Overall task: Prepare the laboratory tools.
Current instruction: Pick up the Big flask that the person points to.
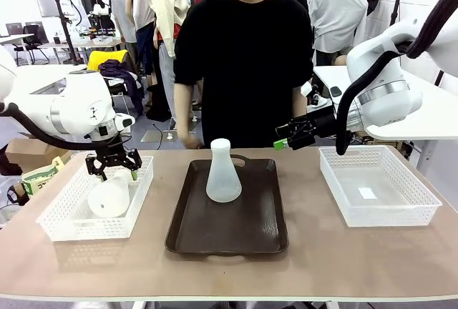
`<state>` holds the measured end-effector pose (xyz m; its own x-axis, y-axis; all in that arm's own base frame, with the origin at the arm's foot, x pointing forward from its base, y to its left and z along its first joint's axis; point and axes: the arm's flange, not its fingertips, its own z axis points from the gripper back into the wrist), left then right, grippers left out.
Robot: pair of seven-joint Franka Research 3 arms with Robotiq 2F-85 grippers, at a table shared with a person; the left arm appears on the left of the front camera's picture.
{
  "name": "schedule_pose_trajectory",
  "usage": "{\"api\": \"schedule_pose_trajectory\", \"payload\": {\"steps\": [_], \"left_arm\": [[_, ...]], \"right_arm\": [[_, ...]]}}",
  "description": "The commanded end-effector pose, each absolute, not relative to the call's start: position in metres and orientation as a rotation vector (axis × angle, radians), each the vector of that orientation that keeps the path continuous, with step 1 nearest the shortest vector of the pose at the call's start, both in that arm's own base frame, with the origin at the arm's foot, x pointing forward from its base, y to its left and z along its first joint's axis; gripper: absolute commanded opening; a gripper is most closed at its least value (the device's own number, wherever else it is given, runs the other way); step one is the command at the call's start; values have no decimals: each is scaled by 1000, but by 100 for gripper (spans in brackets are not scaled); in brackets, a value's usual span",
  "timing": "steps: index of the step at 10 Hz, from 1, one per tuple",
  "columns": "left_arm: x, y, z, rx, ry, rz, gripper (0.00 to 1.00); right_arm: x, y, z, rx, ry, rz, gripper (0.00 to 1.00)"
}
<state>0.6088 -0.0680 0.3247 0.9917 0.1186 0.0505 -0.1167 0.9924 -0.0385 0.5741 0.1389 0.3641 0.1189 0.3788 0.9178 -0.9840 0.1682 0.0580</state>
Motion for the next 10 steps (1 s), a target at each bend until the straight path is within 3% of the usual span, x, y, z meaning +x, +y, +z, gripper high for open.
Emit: {"api": "schedule_pose_trajectory", "payload": {"steps": [1,2,6,7,10], "left_arm": [[618,-71,324,-61,-51,128,100],[616,-72,325,-64,-52,107,87],[614,-71,327,-53,-37,119,13],[612,-71,327,-36,-23,121,0],[611,-72,326,-42,-41,117,0]], "right_arm": [[575,139,364,849,-916,1200,100],[575,139,364,849,-916,1200,100],[575,139,364,849,-916,1200,100],[575,139,364,849,-916,1200,100],[575,139,364,849,-916,1200,100]]}}
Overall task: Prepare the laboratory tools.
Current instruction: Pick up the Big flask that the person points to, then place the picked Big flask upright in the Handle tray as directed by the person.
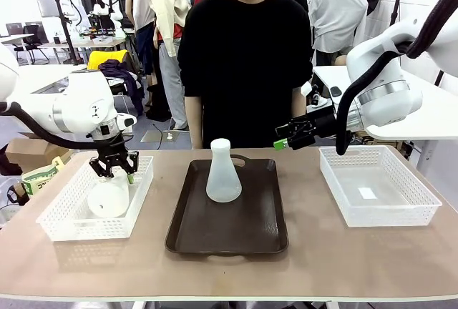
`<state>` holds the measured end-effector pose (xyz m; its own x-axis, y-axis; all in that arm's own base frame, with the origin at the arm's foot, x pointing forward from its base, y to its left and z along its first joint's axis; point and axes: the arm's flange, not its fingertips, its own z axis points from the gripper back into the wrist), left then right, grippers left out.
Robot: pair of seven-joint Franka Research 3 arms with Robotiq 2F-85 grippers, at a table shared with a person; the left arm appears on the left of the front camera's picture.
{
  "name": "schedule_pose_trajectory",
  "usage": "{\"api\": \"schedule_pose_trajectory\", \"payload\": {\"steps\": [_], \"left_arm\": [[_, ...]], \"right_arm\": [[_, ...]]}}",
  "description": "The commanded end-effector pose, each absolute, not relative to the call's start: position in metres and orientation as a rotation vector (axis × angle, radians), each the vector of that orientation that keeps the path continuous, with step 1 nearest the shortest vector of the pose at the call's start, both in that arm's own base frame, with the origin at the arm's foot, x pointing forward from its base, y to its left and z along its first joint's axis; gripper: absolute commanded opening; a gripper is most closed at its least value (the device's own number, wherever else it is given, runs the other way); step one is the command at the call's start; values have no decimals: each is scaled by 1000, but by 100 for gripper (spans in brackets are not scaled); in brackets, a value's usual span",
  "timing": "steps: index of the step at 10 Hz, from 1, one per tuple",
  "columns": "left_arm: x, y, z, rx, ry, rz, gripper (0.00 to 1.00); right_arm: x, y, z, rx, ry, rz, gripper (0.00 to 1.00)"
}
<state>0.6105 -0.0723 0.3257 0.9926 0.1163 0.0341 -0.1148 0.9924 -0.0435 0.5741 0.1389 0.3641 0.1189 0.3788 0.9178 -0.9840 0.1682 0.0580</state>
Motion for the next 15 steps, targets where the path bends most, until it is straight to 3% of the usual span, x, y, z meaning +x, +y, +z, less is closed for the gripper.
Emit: {"api": "schedule_pose_trajectory", "payload": {"steps": [1,15], "left_arm": [[611,-72,326,-42,-41,117,0],[610,-72,326,-42,-37,116,0]], "right_arm": [[575,139,364,849,-916,1200,100],[575,139,364,849,-916,1200,100]]}}
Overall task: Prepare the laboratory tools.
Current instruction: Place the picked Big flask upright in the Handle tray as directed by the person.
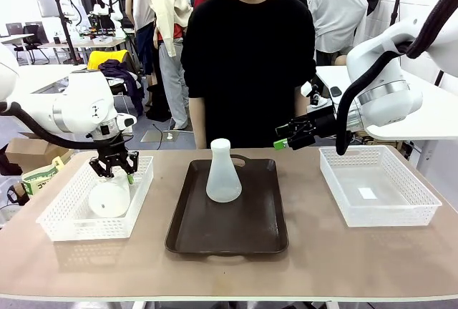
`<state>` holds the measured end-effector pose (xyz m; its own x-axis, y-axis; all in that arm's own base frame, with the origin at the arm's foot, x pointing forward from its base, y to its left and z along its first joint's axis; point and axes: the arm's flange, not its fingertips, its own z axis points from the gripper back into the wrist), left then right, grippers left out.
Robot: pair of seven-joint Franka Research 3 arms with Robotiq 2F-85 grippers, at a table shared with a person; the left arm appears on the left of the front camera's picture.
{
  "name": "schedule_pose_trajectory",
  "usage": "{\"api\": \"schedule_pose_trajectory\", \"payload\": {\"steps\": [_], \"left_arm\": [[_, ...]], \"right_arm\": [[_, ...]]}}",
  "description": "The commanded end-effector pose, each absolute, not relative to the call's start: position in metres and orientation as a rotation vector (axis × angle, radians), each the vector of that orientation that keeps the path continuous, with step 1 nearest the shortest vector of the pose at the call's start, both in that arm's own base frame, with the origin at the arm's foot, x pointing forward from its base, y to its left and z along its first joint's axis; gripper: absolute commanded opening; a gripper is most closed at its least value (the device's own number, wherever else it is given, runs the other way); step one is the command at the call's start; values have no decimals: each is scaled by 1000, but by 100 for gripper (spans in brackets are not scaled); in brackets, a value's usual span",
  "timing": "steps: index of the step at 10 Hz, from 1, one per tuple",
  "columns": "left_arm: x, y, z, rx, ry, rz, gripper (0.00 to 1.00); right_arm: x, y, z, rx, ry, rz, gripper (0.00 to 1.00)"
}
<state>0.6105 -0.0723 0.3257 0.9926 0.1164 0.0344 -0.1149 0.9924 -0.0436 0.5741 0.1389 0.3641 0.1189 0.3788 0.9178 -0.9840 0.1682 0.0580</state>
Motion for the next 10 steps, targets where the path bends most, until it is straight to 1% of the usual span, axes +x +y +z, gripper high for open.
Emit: {"api": "schedule_pose_trajectory", "payload": {"steps": [1,2,3,6,9,10], "left_arm": [[600,-71,352,-59,-109,79,0],[592,-68,379,-53,-192,74,0],[586,-64,399,-58,-234,63,0],[563,-55,446,-158,-304,52,0],[540,-48,480,-395,-421,-53,0],[534,-47,486,-419,-455,-91,0]], "right_arm": [[575,139,364,849,-916,1200,100],[575,139,364,849,-916,1200,100],[575,139,364,849,-916,1200,100],[575,139,364,849,-916,1200,100],[575,139,364,849,-916,1200,100],[575,139,364,849,-916,1200,100]]}}
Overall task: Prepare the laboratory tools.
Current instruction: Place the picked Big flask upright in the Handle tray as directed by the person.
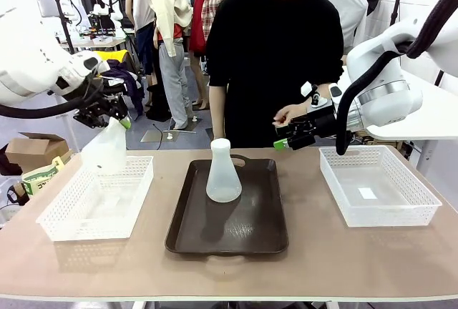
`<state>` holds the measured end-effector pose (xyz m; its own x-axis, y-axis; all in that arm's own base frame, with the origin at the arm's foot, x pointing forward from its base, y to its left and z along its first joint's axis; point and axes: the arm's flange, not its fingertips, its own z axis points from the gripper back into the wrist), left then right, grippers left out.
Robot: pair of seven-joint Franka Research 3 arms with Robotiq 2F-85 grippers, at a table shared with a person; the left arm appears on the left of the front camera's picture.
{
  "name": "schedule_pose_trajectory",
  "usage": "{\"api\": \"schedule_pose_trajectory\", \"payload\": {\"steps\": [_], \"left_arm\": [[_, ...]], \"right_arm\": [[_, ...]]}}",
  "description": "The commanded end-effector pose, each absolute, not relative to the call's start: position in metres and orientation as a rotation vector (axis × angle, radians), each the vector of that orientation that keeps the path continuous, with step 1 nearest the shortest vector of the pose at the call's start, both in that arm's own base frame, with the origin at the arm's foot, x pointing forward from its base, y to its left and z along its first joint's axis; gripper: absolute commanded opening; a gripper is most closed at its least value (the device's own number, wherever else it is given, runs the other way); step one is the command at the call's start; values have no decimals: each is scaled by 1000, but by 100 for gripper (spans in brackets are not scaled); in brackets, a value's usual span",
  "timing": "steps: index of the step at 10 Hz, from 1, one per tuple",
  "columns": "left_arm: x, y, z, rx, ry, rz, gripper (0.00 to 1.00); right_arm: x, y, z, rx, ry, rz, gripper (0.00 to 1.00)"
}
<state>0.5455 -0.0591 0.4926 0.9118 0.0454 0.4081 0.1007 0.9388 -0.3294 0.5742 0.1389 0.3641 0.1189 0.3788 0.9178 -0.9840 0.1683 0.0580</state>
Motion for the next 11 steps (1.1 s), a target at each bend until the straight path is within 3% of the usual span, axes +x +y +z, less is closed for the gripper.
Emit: {"api": "schedule_pose_trajectory", "payload": {"steps": [1,4,11], "left_arm": [[526,-48,493,-428,-493,-153,0],[511,-52,510,-455,-585,-246,0],[511,-47,515,-453,-560,-217,0]], "right_arm": [[575,139,364,849,-916,1200,100],[575,139,364,849,-916,1200,100],[575,139,364,849,-916,1200,100]]}}
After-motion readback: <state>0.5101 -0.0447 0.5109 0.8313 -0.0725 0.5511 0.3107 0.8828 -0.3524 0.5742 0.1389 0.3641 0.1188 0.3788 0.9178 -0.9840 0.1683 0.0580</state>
